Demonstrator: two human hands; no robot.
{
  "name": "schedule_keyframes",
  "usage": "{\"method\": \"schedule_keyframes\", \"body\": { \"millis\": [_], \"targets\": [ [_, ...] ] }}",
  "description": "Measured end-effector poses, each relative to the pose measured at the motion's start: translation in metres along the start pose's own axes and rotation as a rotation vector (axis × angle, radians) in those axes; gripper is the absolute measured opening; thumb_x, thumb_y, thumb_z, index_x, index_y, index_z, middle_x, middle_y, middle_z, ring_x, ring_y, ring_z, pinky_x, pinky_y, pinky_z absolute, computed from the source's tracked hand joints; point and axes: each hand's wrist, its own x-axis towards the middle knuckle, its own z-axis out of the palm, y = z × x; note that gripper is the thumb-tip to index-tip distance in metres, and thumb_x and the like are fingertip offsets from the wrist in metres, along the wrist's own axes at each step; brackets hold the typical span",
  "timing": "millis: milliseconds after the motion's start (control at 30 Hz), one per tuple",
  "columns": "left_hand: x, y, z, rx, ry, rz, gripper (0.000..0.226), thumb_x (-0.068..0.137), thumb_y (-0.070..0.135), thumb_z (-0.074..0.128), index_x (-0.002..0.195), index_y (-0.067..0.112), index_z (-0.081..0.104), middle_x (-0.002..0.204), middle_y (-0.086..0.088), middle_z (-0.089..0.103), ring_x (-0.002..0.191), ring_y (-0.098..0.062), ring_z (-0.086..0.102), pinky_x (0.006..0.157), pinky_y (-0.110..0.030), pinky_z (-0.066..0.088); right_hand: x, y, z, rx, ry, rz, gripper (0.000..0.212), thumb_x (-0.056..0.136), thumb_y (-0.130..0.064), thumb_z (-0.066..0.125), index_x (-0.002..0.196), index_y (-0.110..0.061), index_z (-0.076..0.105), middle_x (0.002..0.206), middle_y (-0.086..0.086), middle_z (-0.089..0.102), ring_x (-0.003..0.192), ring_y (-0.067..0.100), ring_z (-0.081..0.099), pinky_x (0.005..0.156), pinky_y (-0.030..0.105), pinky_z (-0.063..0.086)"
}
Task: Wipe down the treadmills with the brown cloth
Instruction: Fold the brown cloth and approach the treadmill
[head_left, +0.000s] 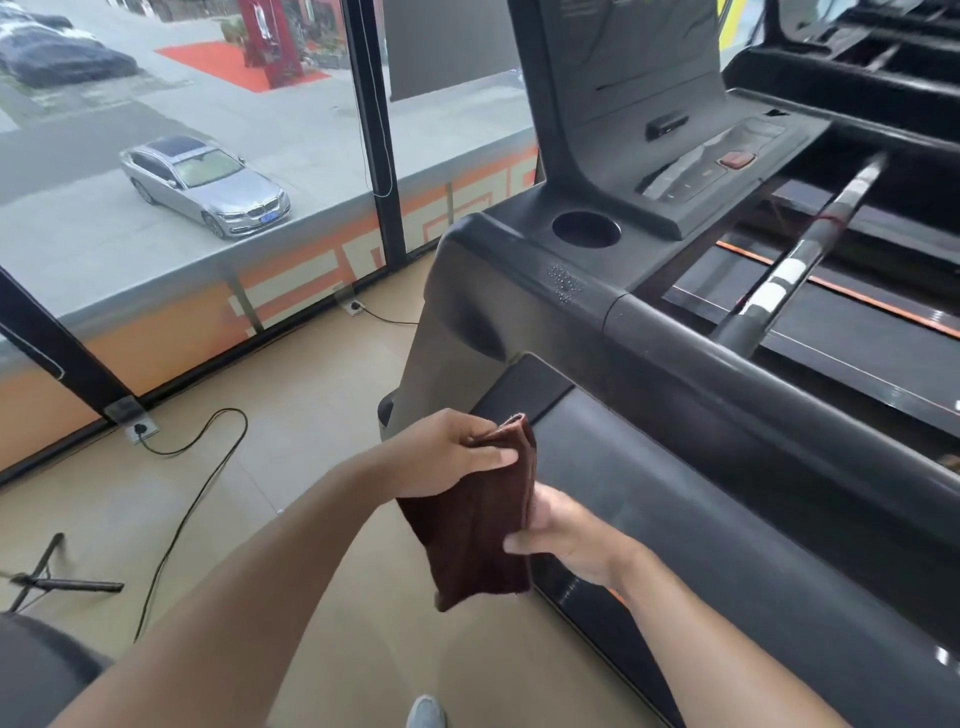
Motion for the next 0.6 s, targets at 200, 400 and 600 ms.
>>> {"method": "schedule_keyframes", "body": {
  "millis": [200, 400, 600],
  "targets": [
    [-0.01, 0.031, -0.031, -0.036, -0.096, 0.004, 0.024, 0.098, 0.039, 0.065, 0.091, 0.017, 0.071, 0.079, -0.002, 0.073, 0.068, -0.012, 0.068, 0.062, -0.025, 0.054, 0.027, 0.046, 0.019, -0.319, 0.171, 0.108, 0.044, 0.072, -0.021, 0.089, 0.113, -0.019, 0.074, 0.113, 0.005, 0.075, 0.104, 0.012, 0.068, 0.1, 0.05, 0.053],
    [-0.005, 0.007, -0.082, -0.103, 0.347, -0.056, 0.012, 0.097, 0.035, 0.068, 0.092, 0.031, 0.078, 0.082, 0.003, 0.078, 0.076, -0.018, 0.076, 0.069, -0.031, 0.06, -0.007, 0.019, -0.004, -0.508, 0.395, 0.067, 0.02, 0.088, -0.02, 0.08, 0.088, -0.038, 0.073, 0.08, -0.013, 0.074, 0.075, 0.006, 0.066, 0.071, 0.033, 0.053],
    [0.025, -0.04, -0.064, -0.483, 0.526, -0.02, 0.021, 0.103, 0.03, 0.055, 0.109, 0.026, 0.075, 0.11, -0.005, 0.076, 0.11, -0.032, 0.068, 0.101, -0.057, 0.052, -0.091, -0.114, 0.01, -0.759, 0.654, -0.171, 0.01, 0.09, -0.018, 0.072, 0.087, -0.024, 0.065, 0.066, -0.004, 0.065, 0.062, 0.014, 0.061, 0.07, 0.034, 0.051]
  ]
}}
